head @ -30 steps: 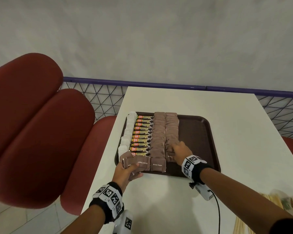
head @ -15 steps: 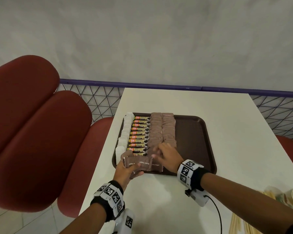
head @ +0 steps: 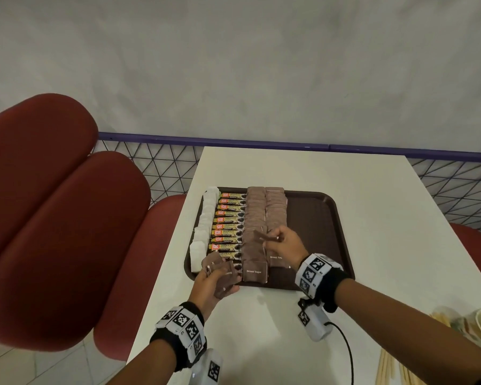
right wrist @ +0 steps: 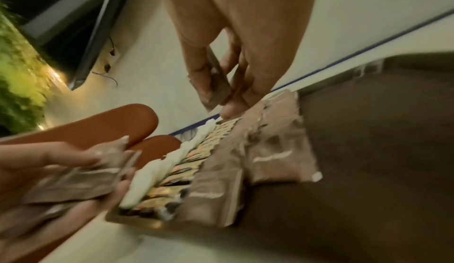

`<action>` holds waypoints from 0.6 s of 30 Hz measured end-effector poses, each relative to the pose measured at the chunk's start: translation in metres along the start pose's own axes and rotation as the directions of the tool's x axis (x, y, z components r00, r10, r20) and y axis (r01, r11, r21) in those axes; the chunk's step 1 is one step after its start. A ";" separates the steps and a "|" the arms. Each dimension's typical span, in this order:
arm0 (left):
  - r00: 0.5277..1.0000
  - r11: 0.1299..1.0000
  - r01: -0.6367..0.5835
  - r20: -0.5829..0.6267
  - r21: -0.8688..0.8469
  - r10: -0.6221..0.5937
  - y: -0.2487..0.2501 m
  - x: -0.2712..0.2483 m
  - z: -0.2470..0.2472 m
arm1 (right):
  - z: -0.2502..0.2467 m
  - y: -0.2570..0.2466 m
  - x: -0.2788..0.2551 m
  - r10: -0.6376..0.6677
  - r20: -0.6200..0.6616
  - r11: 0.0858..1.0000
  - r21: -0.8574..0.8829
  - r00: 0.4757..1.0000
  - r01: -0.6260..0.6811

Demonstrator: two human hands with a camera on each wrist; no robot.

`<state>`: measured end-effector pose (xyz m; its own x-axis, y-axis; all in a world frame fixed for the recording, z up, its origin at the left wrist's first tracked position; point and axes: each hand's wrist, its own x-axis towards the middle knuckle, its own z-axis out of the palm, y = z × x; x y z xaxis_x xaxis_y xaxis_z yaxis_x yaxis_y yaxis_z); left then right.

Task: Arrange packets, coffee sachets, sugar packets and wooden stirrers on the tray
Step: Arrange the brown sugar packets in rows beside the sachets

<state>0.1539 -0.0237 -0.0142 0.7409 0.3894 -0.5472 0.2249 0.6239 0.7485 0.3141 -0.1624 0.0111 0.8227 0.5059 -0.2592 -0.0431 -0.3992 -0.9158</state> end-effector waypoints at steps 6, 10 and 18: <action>1.000 1.000 -0.004 -0.002 0.014 0.004 0.004 -0.002 -0.002 | -0.033 0.001 0.004 -0.028 0.034 0.924 -0.381 0.999 0.039; 1.000 1.000 0.004 -0.004 0.017 -0.003 0.005 -0.005 0.000 | -0.037 0.013 0.008 0.084 0.152 0.823 -0.568 0.985 0.018; 1.000 0.999 -0.001 -0.010 0.039 0.001 0.007 -0.006 0.001 | -0.019 0.029 0.017 0.172 0.164 0.561 -0.827 0.971 0.040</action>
<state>0.1514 -0.0226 -0.0055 0.7351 0.3967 -0.5498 0.2489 0.5964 0.7631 0.3374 -0.1802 -0.0142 0.6986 0.5482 -0.4598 0.4777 -0.8358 -0.2706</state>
